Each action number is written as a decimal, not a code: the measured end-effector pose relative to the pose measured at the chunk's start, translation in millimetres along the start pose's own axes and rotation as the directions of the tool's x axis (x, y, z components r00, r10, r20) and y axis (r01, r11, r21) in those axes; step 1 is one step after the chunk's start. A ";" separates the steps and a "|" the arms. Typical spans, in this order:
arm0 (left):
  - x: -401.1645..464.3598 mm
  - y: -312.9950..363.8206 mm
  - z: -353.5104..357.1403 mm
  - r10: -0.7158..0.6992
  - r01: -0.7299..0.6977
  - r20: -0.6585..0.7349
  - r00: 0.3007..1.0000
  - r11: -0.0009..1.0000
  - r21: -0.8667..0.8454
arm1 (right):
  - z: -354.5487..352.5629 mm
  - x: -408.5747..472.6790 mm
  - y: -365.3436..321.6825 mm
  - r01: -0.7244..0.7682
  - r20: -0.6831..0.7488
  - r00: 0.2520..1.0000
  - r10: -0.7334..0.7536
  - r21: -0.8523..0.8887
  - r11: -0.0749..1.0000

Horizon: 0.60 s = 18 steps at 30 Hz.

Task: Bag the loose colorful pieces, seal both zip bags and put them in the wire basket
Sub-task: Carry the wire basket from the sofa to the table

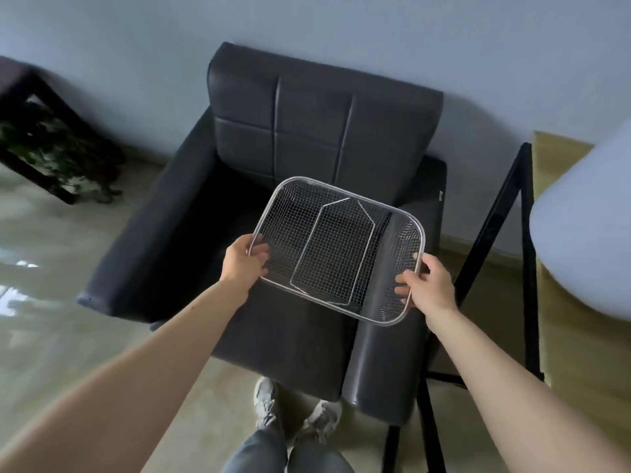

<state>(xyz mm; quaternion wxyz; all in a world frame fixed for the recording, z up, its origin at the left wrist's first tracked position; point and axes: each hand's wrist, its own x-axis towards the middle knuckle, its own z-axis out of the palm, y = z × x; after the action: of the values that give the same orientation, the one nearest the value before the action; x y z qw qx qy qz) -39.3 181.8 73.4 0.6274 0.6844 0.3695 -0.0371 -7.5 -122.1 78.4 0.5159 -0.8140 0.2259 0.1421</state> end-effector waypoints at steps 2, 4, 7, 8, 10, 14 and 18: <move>-3.0 -0.5 -16.1 -0.006 0.006 -0.012 1.000 1.000 -0.023 | 6.4 -0.6 -12.7 0.037 0.023 0.999 -0.036 -0.040 0.999; -5.8 -2.5 -30.8 -0.011 0.010 -0.021 1.000 0.998 -0.059 | 13.8 -1.7 -25.1 0.070 0.045 0.997 -0.067 -0.070 0.995; -11.1 -3.6 -56.0 -0.023 0.017 -0.051 0.998 0.993 -0.117 | 30.5 -8.5 -46.7 0.116 0.076 0.991 -0.108 -0.119 0.986; -12.3 -3.9 -64.9 -0.028 0.021 -0.059 0.998 0.991 -0.132 | 36.5 -11.5 -53.3 0.124 0.081 0.990 -0.115 -0.121 0.985; -14.4 -5.3 -87.2 -0.036 0.024 -0.074 0.997 0.988 -0.155 | 53.2 -20.6 -65.2 0.142 0.092 0.987 -0.132 -0.116 0.983; -11.9 -13.3 -137.7 -0.040 0.019 -0.104 0.994 0.980 -0.196 | 93.5 -43.5 -85.4 0.169 0.122 0.980 -0.158 -0.092 0.981; -10.3 -17.8 -187.6 -0.045 0.016 -0.121 0.992 0.973 -0.231 | 136.7 -64.9 -98.4 0.198 0.136 0.973 -0.184 -0.098 0.975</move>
<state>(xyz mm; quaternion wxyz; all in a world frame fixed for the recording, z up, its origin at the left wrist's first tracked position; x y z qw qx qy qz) -134.0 342.2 103.3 0.6770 0.6026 0.4207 0.0393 -12.3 51.8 126.5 0.4943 -0.8488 0.1052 0.1551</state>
